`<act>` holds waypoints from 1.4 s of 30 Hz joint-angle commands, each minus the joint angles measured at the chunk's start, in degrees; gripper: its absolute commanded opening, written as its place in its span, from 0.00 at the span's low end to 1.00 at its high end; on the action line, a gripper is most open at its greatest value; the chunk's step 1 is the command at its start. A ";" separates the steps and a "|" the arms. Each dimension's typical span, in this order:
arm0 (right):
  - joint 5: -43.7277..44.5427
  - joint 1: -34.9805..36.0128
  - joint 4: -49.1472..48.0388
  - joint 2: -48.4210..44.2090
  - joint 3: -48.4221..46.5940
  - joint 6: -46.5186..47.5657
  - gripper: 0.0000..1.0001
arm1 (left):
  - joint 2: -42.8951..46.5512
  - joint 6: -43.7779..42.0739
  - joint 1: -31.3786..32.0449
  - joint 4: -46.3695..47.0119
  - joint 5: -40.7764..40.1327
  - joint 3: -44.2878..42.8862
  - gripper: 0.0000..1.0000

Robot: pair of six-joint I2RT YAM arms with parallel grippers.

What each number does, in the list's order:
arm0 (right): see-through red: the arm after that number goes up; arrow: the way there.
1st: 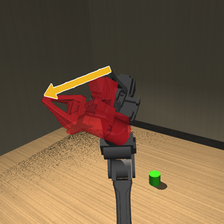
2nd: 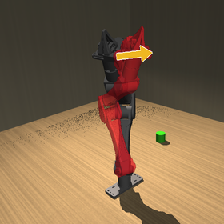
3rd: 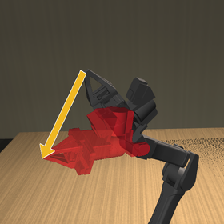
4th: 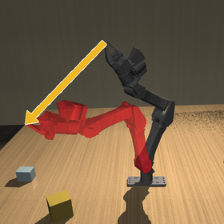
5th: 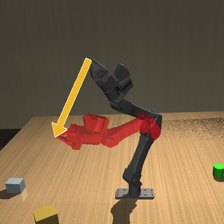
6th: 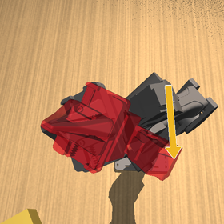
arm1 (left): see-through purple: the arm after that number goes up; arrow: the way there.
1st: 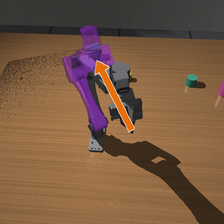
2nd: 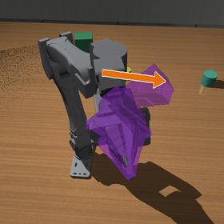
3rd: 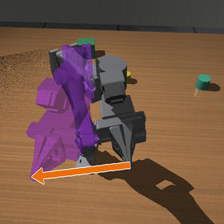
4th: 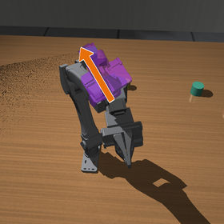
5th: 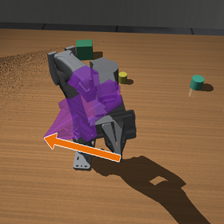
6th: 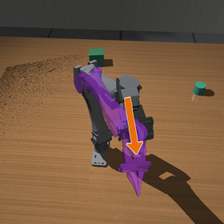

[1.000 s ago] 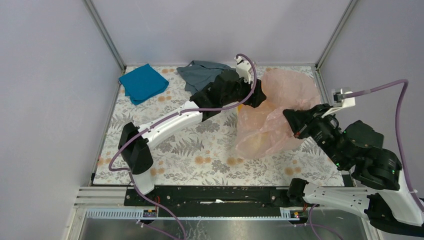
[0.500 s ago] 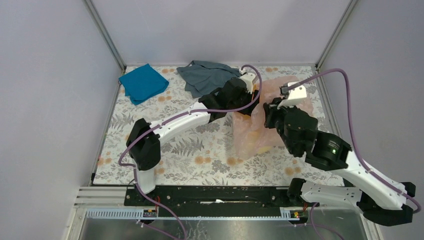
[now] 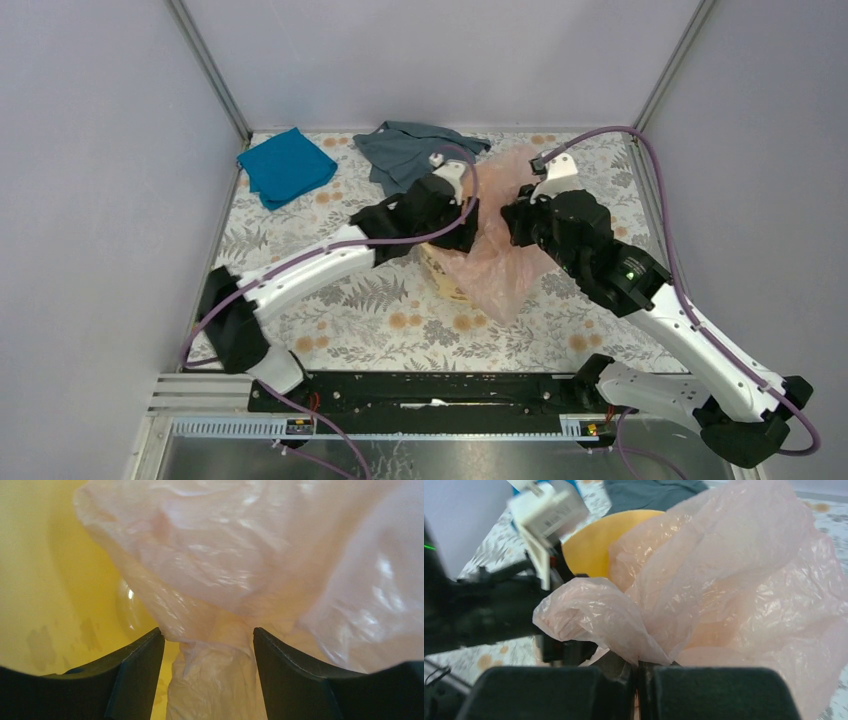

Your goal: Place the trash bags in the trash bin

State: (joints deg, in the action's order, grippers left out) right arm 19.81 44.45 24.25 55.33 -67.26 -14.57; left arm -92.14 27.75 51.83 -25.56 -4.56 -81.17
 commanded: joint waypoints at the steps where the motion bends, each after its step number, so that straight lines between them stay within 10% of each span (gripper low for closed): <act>1: -13.04 -0.41 -5.41 -0.33 0.88 3.45 0.00 | 11.61 4.73 -0.31 -1.51 -2.95 4.96 0.74; 17: -43.70 -0.41 -4.58 0.10 -2.44 12.01 0.00 | 34.58 -6.94 -0.28 -4.72 -4.06 3.54 0.99; 22: -52.51 -0.41 -4.44 1.69 -3.51 13.23 0.00 | 26.16 -7.29 -3.63 -5.28 -11.29 -11.66 0.99; 33: -52.96 -0.41 -7.35 3.51 -2.53 11.71 0.00 | -9.23 7.19 -18.22 19.60 51.38 -33.15 0.99; 42: -49.01 -0.41 -7.93 3.24 -1.81 11.74 0.00 | -10.56 -10.76 -11.23 10.85 48.23 -24.88 0.83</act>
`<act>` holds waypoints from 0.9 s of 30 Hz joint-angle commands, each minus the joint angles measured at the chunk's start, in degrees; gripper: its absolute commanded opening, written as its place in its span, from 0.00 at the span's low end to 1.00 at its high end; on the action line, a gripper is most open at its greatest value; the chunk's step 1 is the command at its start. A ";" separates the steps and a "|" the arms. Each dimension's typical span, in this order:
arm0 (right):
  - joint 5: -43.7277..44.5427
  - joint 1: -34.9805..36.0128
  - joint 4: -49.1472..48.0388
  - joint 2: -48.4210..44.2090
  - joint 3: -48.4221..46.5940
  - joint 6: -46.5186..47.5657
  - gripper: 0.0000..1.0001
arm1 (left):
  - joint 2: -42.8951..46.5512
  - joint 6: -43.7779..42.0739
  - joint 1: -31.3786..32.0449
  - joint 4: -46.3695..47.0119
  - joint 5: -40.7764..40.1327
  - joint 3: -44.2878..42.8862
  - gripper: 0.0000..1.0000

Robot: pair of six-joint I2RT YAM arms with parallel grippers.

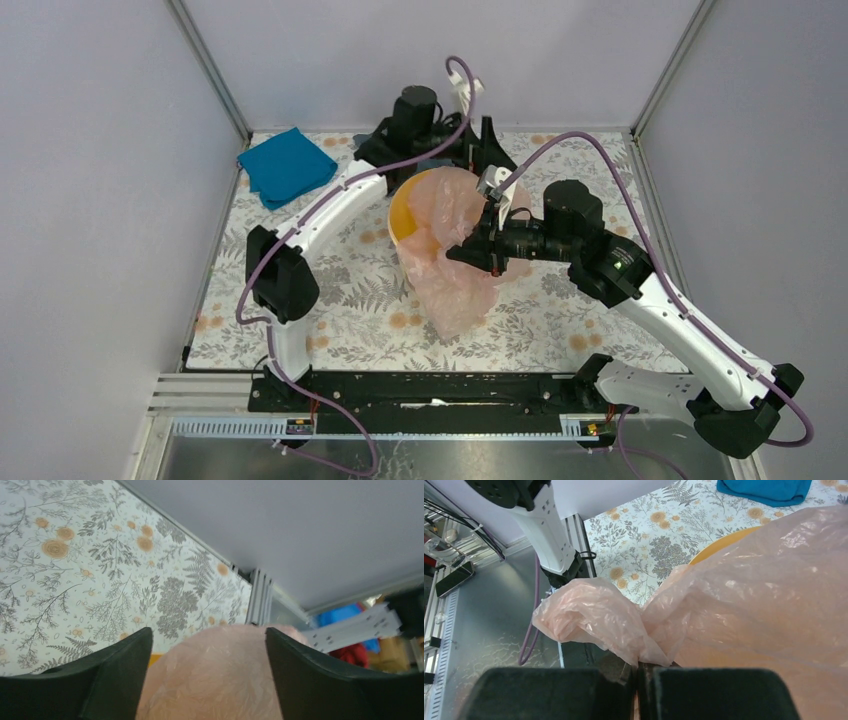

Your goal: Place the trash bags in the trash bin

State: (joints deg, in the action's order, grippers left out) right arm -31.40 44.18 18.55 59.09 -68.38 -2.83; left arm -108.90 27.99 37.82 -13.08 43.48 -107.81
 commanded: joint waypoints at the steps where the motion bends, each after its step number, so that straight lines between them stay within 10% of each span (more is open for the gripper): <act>1: 3.57 -0.14 -2.23 -0.75 -0.70 -0.04 0.00 | 7.61 -12.06 3.12 -2.68 -3.36 4.46 0.77; 17: 32.50 -0.15 -9.52 -0.34 2.40 -17.75 0.00 | 19.27 -4.71 3.20 -6.73 -42.89 29.56 0.40; 23: 39.72 -0.92 3.43 12.63 -14.22 -17.13 0.00 | 20.62 -0.84 3.02 -5.06 -45.65 32.62 0.42; 27: 36.45 -1.68 5.66 14.27 -15.12 -21.14 0.00 | 21.83 3.48 3.05 -6.95 -43.77 31.14 0.61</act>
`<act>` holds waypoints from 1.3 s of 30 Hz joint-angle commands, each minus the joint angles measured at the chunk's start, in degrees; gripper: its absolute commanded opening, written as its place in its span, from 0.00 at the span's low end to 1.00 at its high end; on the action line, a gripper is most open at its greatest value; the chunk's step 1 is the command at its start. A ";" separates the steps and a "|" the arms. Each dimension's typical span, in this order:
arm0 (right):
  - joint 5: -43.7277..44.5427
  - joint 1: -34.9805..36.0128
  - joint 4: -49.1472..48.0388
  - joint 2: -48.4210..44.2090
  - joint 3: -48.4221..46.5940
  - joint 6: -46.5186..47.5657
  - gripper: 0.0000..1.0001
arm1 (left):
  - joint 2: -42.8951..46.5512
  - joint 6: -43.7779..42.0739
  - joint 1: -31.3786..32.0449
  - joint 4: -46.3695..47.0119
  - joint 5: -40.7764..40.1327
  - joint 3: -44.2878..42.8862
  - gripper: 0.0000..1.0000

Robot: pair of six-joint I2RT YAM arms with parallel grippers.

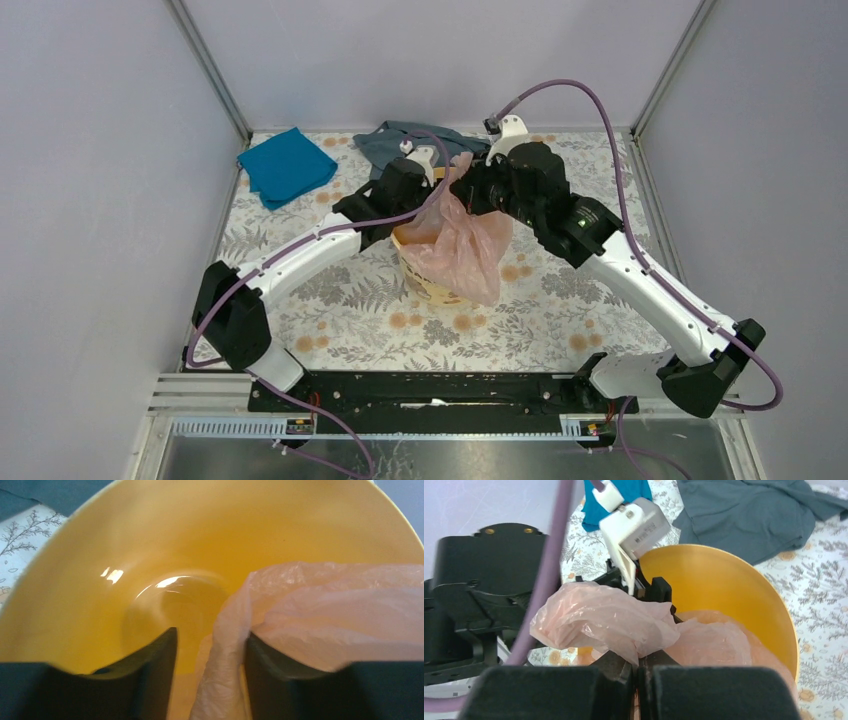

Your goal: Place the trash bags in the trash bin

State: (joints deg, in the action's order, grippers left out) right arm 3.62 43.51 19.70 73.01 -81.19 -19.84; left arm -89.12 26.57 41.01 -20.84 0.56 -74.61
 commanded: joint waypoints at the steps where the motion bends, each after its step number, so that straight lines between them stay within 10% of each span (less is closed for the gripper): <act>1: 0.87 -1.15 4.69 0.23 -1.83 -4.95 0.00 | 3.12 5.80 -0.15 0.99 0.49 -1.80 0.64; 14: -4.34 -2.70 10.17 -0.42 -0.99 -4.45 0.00 | 15.29 7.52 -0.37 -3.23 -1.17 -2.26 0.99; 25: 3.20 -2.70 13.23 -1.22 -4.42 -2.10 0.00 | 24.48 2.60 -2.00 -10.68 -9.05 -2.86 0.99; 35: -8.89 -2.72 5.16 5.13 -5.86 -17.94 0.00 | 29.42 10.10 -2.01 9.90 21.44 7.35 0.99; 39: -9.79 -2.67 0.34 5.75 -4.66 -22.67 0.05 | 27.44 11.31 -1.47 11.24 22.16 8.51 0.98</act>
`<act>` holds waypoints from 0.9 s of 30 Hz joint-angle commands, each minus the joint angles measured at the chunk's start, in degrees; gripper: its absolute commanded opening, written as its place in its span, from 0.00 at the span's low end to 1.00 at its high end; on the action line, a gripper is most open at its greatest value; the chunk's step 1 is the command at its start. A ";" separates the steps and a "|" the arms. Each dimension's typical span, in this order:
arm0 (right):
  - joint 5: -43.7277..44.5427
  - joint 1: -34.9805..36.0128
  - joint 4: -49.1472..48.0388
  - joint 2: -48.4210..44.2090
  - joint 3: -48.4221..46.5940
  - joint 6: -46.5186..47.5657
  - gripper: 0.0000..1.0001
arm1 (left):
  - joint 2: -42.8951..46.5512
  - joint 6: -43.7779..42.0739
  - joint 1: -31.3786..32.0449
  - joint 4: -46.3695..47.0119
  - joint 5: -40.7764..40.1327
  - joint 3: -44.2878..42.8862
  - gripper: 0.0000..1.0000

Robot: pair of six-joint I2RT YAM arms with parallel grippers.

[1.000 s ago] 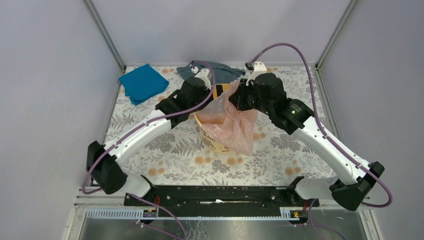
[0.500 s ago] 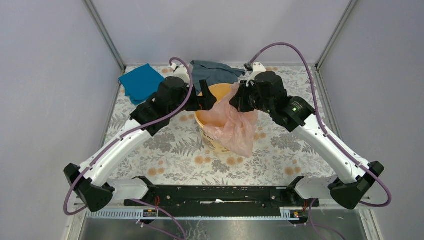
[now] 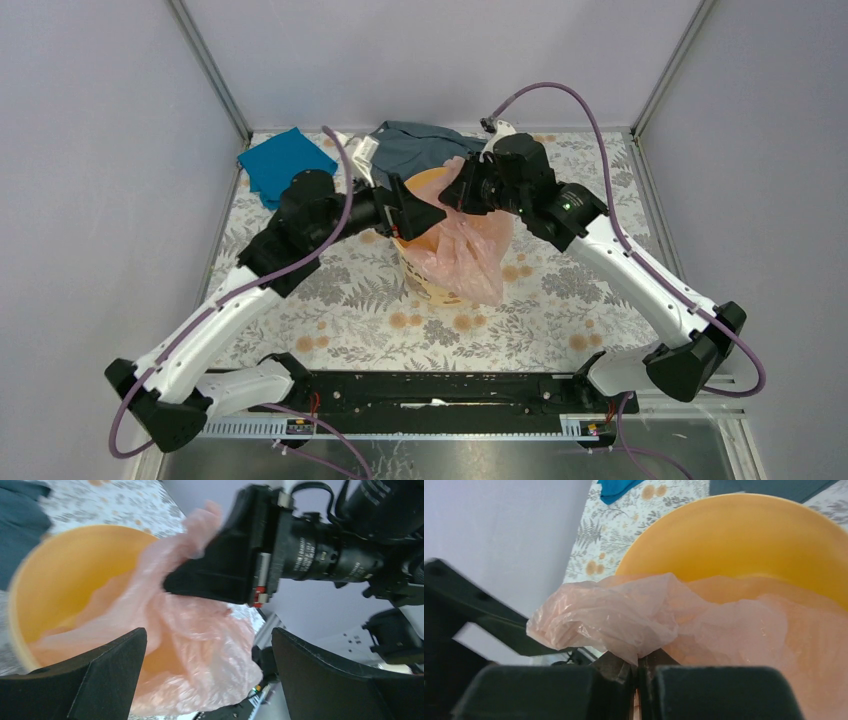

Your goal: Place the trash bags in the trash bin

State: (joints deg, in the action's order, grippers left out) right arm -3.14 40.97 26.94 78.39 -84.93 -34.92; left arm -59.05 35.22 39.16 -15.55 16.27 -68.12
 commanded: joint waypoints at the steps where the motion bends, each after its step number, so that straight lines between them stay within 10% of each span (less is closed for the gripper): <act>1: -2.92 -0.19 -7.87 0.24 -0.39 -8.37 0.07 | -2.75 2.66 0.39 6.54 5.46 2.57 0.96; 12: -4.67 -0.28 -11.72 -1.29 2.87 -10.00 0.15 | -7.30 2.93 0.39 7.75 2.70 2.44 0.56; 17: -8.03 -0.25 -4.38 0.16 -0.85 0.34 0.48 | -5.50 2.24 0.03 4.03 -6.37 2.54 0.15; 21: -3.71 -0.28 2.86 -3.17 -1.18 9.53 0.79 | -2.85 0.98 -1.31 2.02 -10.10 4.54 0.06; 27: 0.89 -0.28 10.64 -8.99 -2.82 15.95 0.99 | -0.43 -0.67 -2.99 -1.57 -14.05 5.62 0.00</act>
State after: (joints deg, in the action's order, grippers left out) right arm -6.17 40.86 32.21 74.87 -83.94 -26.02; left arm -61.91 36.73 37.15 -15.84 7.16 -62.46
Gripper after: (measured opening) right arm 0.970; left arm 0.009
